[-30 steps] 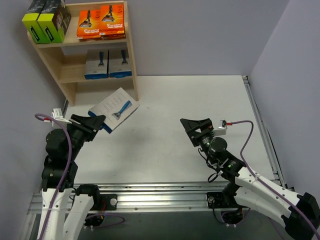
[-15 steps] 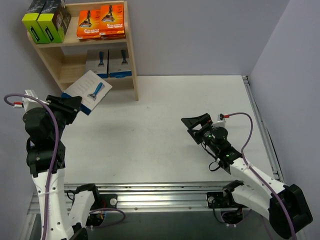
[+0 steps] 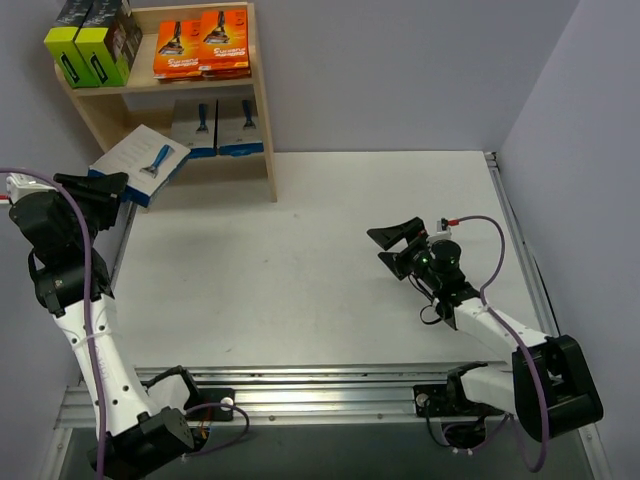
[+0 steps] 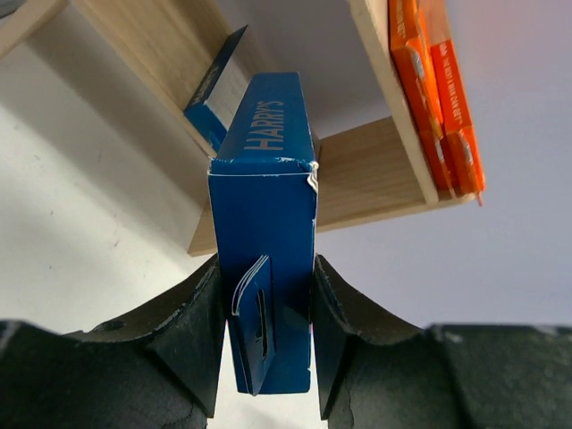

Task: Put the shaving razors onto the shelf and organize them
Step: Place the shaving razor onto shelf

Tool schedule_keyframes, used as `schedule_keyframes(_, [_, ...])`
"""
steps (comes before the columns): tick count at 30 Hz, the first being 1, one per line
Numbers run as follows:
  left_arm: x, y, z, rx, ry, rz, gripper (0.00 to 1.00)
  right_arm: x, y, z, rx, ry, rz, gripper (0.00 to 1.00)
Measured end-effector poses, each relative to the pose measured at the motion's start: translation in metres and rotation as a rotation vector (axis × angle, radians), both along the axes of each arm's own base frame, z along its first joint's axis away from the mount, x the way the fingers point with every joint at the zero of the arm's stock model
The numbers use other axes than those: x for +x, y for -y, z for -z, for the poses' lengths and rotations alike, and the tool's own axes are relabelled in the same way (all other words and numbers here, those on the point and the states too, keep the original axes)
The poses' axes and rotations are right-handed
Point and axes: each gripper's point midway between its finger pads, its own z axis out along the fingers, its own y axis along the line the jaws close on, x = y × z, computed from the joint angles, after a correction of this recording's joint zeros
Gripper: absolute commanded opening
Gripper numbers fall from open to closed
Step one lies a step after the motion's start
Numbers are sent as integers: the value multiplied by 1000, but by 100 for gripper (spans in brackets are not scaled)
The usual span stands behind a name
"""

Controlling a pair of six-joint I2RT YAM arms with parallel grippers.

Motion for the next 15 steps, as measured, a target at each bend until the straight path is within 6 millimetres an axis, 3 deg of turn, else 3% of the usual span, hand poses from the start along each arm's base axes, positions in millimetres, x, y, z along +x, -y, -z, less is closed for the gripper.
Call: schedule_keyframes(15, [32, -53, -17, -50, 157, -75, 2, 26, 1, 13, 29, 2, -54, 99])
